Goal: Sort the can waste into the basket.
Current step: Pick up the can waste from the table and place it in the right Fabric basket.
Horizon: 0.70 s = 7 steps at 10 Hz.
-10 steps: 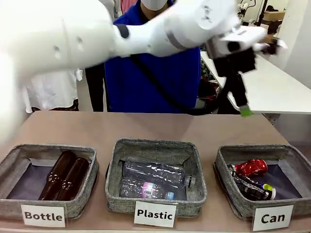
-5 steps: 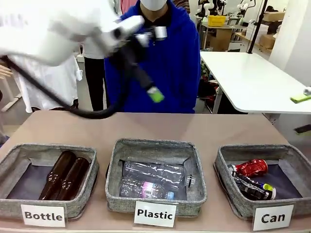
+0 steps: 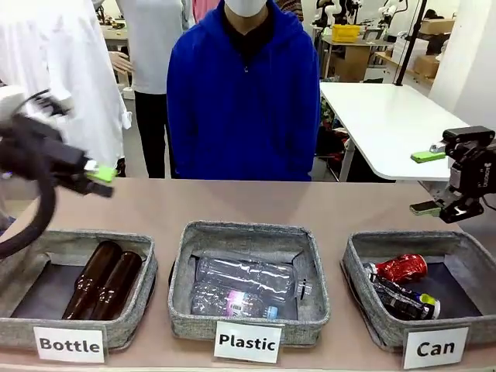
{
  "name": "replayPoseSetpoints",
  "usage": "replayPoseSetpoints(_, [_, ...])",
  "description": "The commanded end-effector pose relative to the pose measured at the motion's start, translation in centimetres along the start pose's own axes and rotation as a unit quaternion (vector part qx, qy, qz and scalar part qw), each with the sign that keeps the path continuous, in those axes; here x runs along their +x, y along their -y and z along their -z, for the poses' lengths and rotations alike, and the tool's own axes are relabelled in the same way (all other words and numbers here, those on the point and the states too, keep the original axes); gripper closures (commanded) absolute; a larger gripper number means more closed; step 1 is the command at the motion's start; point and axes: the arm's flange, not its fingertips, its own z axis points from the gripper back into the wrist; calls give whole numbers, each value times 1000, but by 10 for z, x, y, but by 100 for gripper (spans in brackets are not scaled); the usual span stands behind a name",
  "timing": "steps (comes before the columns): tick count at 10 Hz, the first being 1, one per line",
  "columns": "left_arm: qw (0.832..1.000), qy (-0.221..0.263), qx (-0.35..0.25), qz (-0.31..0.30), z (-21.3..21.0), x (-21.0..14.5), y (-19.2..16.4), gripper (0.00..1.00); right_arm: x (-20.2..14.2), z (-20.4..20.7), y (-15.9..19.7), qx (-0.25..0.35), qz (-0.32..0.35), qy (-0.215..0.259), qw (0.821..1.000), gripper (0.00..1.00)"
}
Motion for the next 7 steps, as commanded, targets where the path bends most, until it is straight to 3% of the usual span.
replayPoseSetpoints(1, [997,-49,-4,62,29,31,19,0,-16,-9,-13,-18,2,9,1000,0])
replayPoseSetpoints(7, [997,-49,-4,62,29,31,19,0,-16,-9,-13,-18,2,9,1000,0])
